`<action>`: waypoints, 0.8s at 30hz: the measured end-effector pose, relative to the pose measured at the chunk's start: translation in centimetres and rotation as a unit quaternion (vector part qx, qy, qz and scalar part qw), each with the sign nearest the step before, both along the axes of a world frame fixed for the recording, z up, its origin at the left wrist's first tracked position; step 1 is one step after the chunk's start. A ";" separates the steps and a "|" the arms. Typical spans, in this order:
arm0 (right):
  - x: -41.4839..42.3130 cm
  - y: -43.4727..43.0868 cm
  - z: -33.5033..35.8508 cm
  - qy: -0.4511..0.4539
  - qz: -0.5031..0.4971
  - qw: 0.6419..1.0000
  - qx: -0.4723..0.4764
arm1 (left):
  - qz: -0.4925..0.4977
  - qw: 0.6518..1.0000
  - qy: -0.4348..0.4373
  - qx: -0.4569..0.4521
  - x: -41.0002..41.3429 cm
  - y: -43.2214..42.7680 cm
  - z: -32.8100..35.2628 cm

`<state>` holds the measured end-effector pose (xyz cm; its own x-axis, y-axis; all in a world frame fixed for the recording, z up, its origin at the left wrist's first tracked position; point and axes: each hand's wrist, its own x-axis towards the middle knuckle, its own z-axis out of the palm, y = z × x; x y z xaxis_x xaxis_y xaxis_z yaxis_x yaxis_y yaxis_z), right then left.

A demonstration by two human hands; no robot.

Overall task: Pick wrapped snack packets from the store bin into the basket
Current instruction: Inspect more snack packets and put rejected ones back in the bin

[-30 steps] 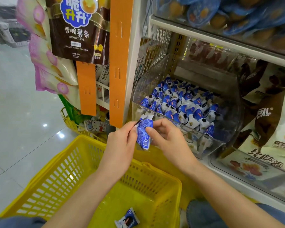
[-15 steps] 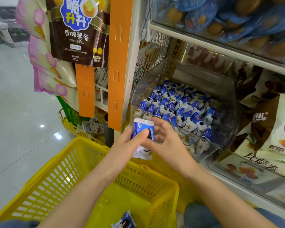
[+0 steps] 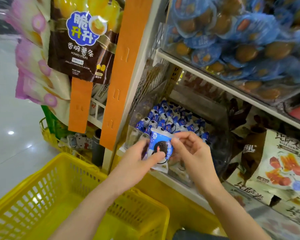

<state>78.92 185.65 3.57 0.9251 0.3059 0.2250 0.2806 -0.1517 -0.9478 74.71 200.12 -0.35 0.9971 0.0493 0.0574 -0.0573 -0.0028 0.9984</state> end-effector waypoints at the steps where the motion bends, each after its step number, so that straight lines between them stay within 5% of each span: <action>1: 0.3 0.0 0.5 -0.016 0.000 1.000 -0.012 | 0.004 1.000 -0.012 -0.011 0.4 -0.2 0.1; 8: 6.1 -0.6 3.8 -0.087 -0.029 0.975 -0.204 | -0.001 0.984 -0.047 -0.174 2.9 0.3 0.2; 14: 13.6 -3.0 3.5 0.003 -0.046 0.797 -0.602 | 0.001 0.974 -0.053 -0.220 3.6 1.7 -0.1; 20: 15.9 -4.1 1.8 0.013 -0.021 0.642 -0.766 | -0.005 0.961 -0.061 -0.269 4.3 1.8 -0.5; 24: 16.3 -4.0 0.9 0.019 -0.040 0.595 -0.802 | -0.009 0.957 -0.075 -0.281 4.4 1.8 -0.5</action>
